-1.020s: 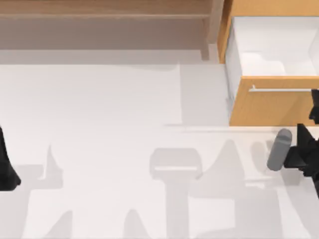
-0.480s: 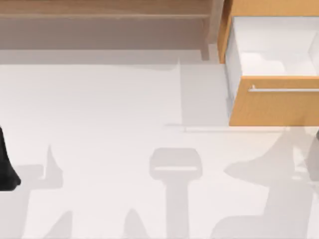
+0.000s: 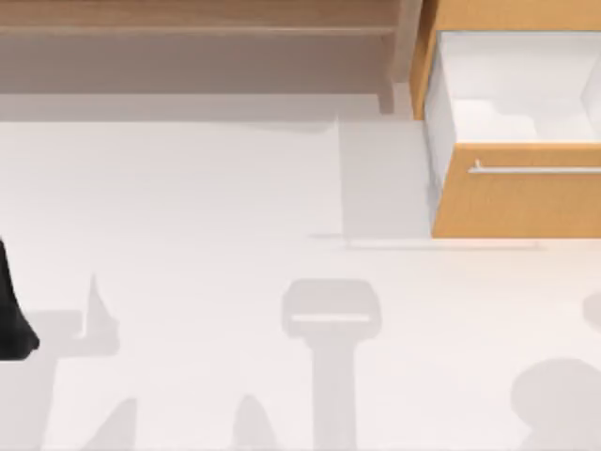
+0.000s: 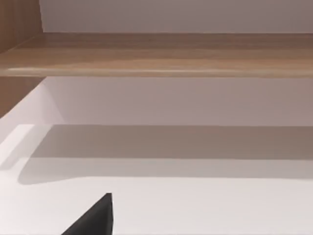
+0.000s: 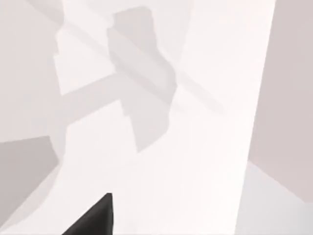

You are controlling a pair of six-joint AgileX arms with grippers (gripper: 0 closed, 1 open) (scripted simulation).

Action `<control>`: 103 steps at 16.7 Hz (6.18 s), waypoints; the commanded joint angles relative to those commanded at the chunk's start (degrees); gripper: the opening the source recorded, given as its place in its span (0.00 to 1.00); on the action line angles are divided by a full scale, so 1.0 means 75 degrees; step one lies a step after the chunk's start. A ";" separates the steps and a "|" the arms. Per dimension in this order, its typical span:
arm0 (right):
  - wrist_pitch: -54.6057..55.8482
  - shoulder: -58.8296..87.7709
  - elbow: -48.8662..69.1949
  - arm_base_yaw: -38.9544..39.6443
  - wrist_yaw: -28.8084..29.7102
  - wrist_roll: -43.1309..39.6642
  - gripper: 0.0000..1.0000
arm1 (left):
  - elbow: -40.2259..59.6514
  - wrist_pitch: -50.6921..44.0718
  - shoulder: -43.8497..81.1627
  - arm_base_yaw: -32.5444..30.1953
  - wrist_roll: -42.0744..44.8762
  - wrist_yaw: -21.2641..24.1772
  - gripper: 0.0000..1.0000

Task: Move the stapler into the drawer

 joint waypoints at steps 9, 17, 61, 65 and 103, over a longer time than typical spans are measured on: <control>-0.8083 -0.0550 0.2398 -0.2027 -0.1329 0.4775 1.00 | 0.0000 0.0000 0.0000 0.0000 0.0000 0.0000 1.00; -1.0169 -0.0186 0.3110 -0.2391 -0.1944 0.6679 1.00 | 0.0000 0.0000 0.0000 0.0000 0.0000 0.0000 1.00; -0.8560 0.0509 0.2225 -0.2370 -0.1952 0.6726 0.00 | 0.0000 0.0000 0.0000 0.0000 0.0000 0.0000 1.00; -0.8870 0.0280 0.2420 -0.2367 -0.1945 0.6722 0.00 | 0.0000 0.0000 0.0000 0.0000 0.0000 0.0000 1.00; -1.2224 0.7277 1.2759 0.3651 -0.1899 0.9134 0.00 | 0.0000 0.0000 0.0000 0.0000 0.0000 0.0000 1.00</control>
